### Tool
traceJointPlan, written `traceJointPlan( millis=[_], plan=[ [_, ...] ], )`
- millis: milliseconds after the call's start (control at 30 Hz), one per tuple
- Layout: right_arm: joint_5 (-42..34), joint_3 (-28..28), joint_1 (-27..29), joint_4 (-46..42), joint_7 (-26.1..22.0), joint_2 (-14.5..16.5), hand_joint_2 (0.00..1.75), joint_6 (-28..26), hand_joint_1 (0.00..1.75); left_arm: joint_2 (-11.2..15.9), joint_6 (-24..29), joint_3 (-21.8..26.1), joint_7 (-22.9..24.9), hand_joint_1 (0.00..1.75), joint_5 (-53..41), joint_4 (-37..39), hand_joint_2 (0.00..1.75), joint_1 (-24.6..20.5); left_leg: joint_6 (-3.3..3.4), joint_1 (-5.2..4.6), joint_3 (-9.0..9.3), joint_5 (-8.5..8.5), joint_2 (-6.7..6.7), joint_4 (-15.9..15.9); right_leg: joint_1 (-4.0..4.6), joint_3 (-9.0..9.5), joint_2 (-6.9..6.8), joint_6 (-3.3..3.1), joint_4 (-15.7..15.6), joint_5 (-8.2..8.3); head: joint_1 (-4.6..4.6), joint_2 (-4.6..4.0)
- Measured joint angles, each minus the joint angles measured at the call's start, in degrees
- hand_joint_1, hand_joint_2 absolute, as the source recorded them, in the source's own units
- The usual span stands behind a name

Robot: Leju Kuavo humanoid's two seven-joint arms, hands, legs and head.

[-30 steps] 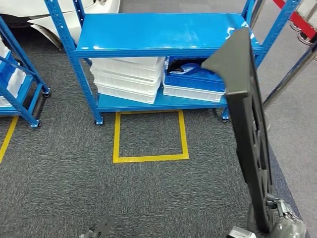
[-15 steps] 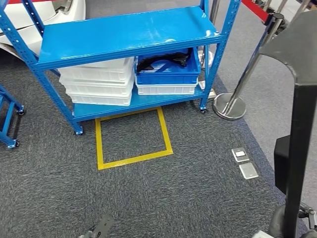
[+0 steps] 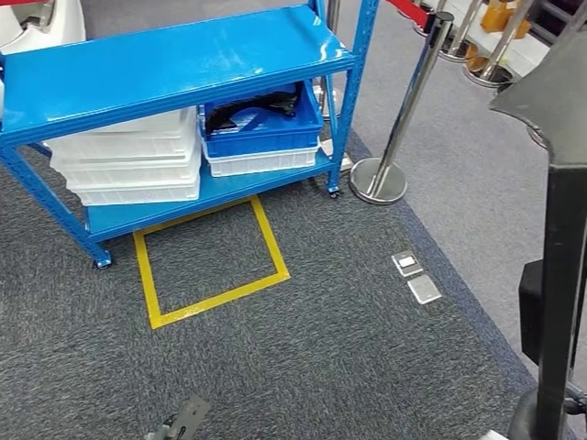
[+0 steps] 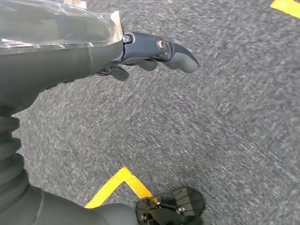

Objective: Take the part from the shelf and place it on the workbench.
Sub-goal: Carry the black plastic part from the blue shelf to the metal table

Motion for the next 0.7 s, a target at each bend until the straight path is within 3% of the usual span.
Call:
traceJointPlan(
  millis=[67, 133, 167, 233, 267, 333, 400, 467, 500, 533, 567, 600, 633, 700],
  plan=[
    [0.00, -0.15, 0.01, -0.05, 0.02, 0.02, 1.75, 0.00, 1.75, -0.04, 0.00, 0.00, -0.02, 0.00, -0.01, 0.00, 1.75, -0.14, -0.26, 0.00, 0.22, -0.20, 1.18, -0.02, -0.02, 3.67, -1.32, -0.19, -7.11, 3.64, 0.01, 0.00],
    [0.03, -0.23, -0.10, -0.18, 0.02, 0.05, 1.75, 0.00, 1.75, -0.08, 0.00, 0.00, -0.03, 0.00, 0.00, 0.00, 1.75, -0.22, -0.66, -0.21, 0.42, -0.42, 2.13, -0.07, 0.51, 6.82, -3.30, -0.86, -13.49, 5.62, -0.04, 0.00],
    [0.04, -0.28, -0.10, -0.25, 0.01, 0.07, 1.75, 0.00, 1.75, -0.09, 0.00, 0.00, -0.03, 0.00, 0.00, 0.00, 1.75, -0.23, -0.91, -0.31, 0.50, -0.49, 2.58, -0.13, 0.80, 7.29, -3.78, -1.25, -14.66, 5.67, -0.07, 0.00],
    [0.07, -0.41, 0.03, -0.39, 0.00, 0.12, 1.75, 0.00, 1.75, -0.15, 0.00, 0.00, -0.04, 0.00, 0.00, 0.00, 1.75, -0.28, -1.49, -0.34, 0.77, -0.49, 3.51, -0.43, 1.11, 7.10, -2.93, -2.10, -14.86, 5.65, -0.11, 0.00],
    [0.08, -0.50, 0.13, -0.45, 0.00, 0.18, 1.75, -0.01, 1.75, -0.20, 0.00, 0.00, -0.05, 0.00, 0.00, 0.00, 1.75, -0.36, -1.78, -0.27, 0.90, -0.76, 3.25, -0.42, 1.03, 7.13, -2.36, -2.52, -15.13, 5.81, -0.12, 0.00],
    [0.14, -0.66, 0.09, -0.57, -0.01, 0.38, 1.75, -0.01, 1.75, -0.26, 0.01, 0.01, -0.08, 0.00, 0.01, 0.00, 1.75, -0.46, -2.04, -0.17, 0.03, -2.74, 1.01, 1.98, 0.78, 7.31, -1.29, -3.44, -15.78, 6.24, -0.23, 0.00],
    [0.19, -0.80, 0.01, -0.59, -0.02, 0.62, 1.75, -0.01, 1.75, -0.26, 0.02, 0.02, -0.08, 0.00, 0.02, 0.00, 1.75, -0.28, -1.99, -0.21, -3.00, -6.29, -1.45, 8.71, 0.73, 7.36, -0.08, -4.01, -15.95, 6.38, -0.33, 0.01],
    [0.18, -0.97, 0.07, -0.58, -0.02, 0.77, 1.75, 0.00, 1.75, -0.25, 0.02, 0.03, -0.01, 0.00, 0.02, 0.00, 1.75, 0.04, -1.97, -0.34, -5.96, -7.95, -2.03, 14.60, 0.86, 7.40, 1.50, -4.19, -15.92, 6.37, -0.34, 0.01],
    [0.17, -1.08, 0.11, -0.57, -0.02, 0.80, 1.75, 0.00, 1.75, -0.25, 0.02, 0.04, 0.02, 0.00, 0.02, 0.00, 1.75, 0.14, -1.93, -0.38, -6.29, -7.12, -2.15, 14.81, 0.90, 7.46, 2.40, -4.19, -15.88, 6.36, -0.34, 0.01],
    [0.17, -1.17, 0.14, -0.58, -0.04, 0.86, 1.75, 0.00, 1.75, -0.24, 0.02, 0.04, 0.03, 0.00, 0.02, 0.00, 1.75, 0.15, -1.84, -0.35, -5.60, -5.24, -2.34, 12.73, 0.89, 7.56, 3.31, -4.15, -15.81, 6.33, -0.34, 0.01],
    [0.14, -1.26, 0.16, -0.58, -0.08, 0.92, 1.75, 0.00, 1.75, -0.24, 0.02, 0.04, 0.03, 0.00, 0.02, 0.00, 1.75, 0.13, -1.74, -0.26, -4.22, -2.79, -3.07, 9.07, 0.87, 7.63, 4.17, -4.04, -15.66, 6.24, -0.34, 0.00],
    [0.10, -1.35, 0.19, -0.58, -0.14, 0.99, 1.75, 0.00, 1.75, -0.23, 0.02, 0.05, 0.03, 0.00, 0.02, 0.00, 1.75, 0.10, -1.62, -0.07, -2.84, -0.95, -4.62, 5.54, 0.90, 7.57, 4.96, -3.86, -15.37, 6.10, -0.32, 0.00],
    [0.04, -1.43, 0.19, -0.60, -0.24, 1.06, 1.75, 0.00, 1.75, -0.23, 0.02, 0.06, 0.03, 0.00, 0.02, 0.00, 1.75, 0.11, -1.56, 0.12, -1.74, 0.11, -6.12, 2.73, 0.90, 7.31, 5.70, -3.63, -14.99, 5.99, -0.29, 0.00],
    [-0.10, -1.56, 0.34, -0.63, -0.50, 1.22, 1.75, 0.00, 1.75, -0.22, 0.02, 0.09, 0.06, 0.00, 0.02, 0.00, 1.75, 0.17, -1.42, 0.21, -1.06, 0.16, -7.93, 0.78, 0.75, 6.54, 7.05, -3.03, -14.47, 5.99, -0.26, 0.00]
  ],
)
